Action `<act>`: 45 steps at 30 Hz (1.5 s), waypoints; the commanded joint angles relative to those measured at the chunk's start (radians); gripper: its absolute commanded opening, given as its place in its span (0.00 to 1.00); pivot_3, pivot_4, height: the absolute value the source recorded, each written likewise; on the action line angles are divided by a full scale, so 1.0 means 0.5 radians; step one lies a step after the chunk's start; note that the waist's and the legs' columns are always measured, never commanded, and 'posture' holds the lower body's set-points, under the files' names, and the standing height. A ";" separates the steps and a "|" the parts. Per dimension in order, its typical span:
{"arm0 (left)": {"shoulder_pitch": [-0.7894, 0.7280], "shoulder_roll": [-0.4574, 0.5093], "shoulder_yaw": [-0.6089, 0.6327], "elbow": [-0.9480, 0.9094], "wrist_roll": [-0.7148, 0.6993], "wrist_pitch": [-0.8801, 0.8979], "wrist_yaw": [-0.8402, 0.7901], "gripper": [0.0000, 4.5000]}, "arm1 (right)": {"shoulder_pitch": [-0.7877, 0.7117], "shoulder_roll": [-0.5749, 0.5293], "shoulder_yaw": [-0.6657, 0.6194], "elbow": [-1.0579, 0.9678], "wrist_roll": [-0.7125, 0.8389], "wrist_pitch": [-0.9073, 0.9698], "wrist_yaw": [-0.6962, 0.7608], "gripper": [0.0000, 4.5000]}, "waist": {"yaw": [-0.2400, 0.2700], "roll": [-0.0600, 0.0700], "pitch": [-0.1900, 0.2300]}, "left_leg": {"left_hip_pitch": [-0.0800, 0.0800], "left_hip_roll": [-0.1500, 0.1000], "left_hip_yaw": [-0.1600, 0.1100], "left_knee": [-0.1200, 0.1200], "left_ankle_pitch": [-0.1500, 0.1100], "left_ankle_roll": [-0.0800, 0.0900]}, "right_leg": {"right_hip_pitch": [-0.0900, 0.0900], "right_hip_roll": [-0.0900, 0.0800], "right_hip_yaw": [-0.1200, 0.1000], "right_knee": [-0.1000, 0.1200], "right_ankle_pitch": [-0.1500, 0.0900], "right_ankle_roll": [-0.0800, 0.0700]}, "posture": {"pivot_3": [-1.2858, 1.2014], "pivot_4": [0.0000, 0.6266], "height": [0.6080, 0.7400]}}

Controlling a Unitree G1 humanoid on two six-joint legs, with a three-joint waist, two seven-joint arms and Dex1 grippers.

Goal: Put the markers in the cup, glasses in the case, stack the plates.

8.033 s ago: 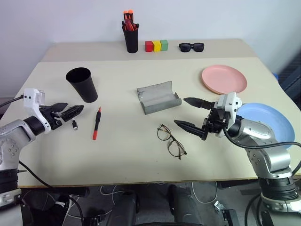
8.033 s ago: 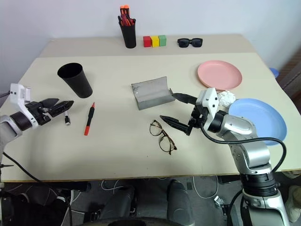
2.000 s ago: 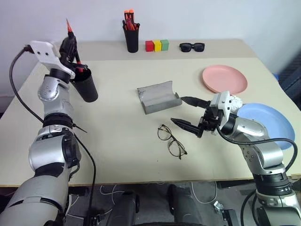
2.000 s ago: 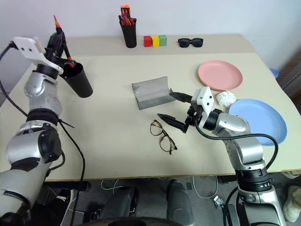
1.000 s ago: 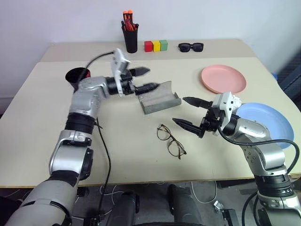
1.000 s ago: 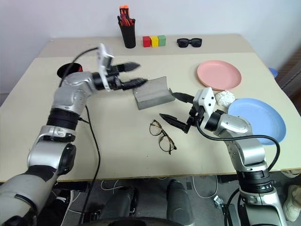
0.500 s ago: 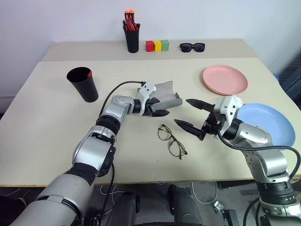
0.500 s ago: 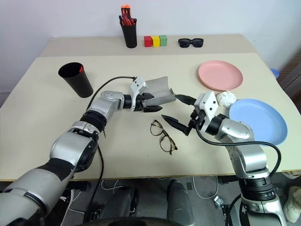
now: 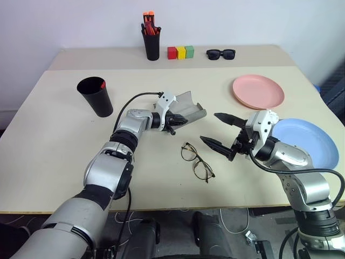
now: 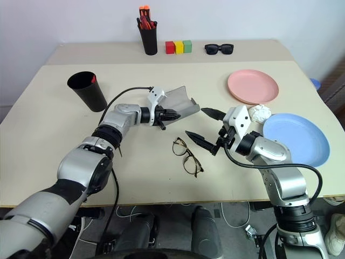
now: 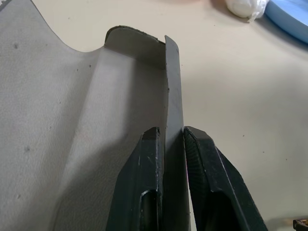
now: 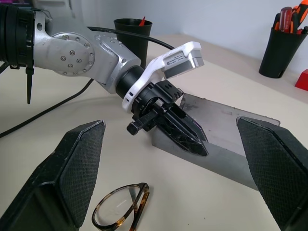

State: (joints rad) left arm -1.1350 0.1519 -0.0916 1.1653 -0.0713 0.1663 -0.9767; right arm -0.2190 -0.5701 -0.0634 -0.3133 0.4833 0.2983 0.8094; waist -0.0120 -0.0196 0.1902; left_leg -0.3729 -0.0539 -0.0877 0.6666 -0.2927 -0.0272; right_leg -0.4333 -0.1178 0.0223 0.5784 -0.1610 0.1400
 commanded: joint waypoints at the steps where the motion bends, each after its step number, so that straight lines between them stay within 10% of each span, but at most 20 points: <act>1: -0.022 0.129 -0.024 -0.175 0.011 -0.083 -0.319 0.17 | -0.015 -0.008 -0.038 -0.081 0.001 -0.036 -0.010 1.00 | -0.005 0.000 0.000 | 0.000 0.000 0.000 0.000 0.000 0.000 | 0.000 0.000 0.000 0.000 0.000 0.000 | 0.52 0.24 1.00; 12: 0.098 0.623 -0.145 -0.273 0.090 -0.391 -1.133 0.17 | -0.021 -0.009 -0.037 -0.068 -0.012 -0.041 -0.004 1.00 | 0.003 0.000 0.000 | 0.000 0.000 0.000 0.000 0.000 0.000 | 0.000 0.000 0.000 0.001 0.000 0.000 | 0.52 0.24 1.00; 18: -0.015 0.415 0.183 -0.067 -0.140 -0.162 -0.640 0.17 | -0.005 -0.006 -0.030 -0.089 -0.015 -0.036 -0.013 1.00 | 0.020 0.000 0.000 | -0.001 0.000 -0.001 0.002 0.000 0.000 | 0.002 0.000 0.000 0.000 0.000 0.000 | 0.52 0.24 1.00; 27: 0.014 0.154 0.216 -0.084 -0.126 0.040 -0.424 0.99 | -0.029 -0.031 -0.037 -0.075 -0.022 -0.038 0.001 1.00 | -0.012 0.000 0.000 | 0.001 0.000 0.000 0.001 -0.001 0.001 | 0.001 0.000 0.000 0.002 0.000 0.000 | 0.52 0.24 1.00; 45: 0.017 -0.016 0.148 0.083 0.015 0.221 -0.211 0.99 | 0.013 -0.058 -0.029 -0.079 -0.036 -0.059 0.003 1.00 | 0.002 0.000 0.000 | 0.001 0.000 0.000 0.002 -0.001 0.001 | 0.002 0.000 0.000 0.001 0.000 0.000 | 0.52 0.24 1.00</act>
State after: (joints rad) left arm -1.1251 0.1439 0.0048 1.2088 -0.0966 0.3023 -1.1101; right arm -0.2004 -0.6014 -0.0619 -0.3204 0.4645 0.2883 0.8163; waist -0.0112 -0.0196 0.1903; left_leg -0.3721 -0.0540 -0.0878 0.6675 -0.2930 -0.0265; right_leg -0.4323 -0.1178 0.0222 0.5790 -0.1610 0.1402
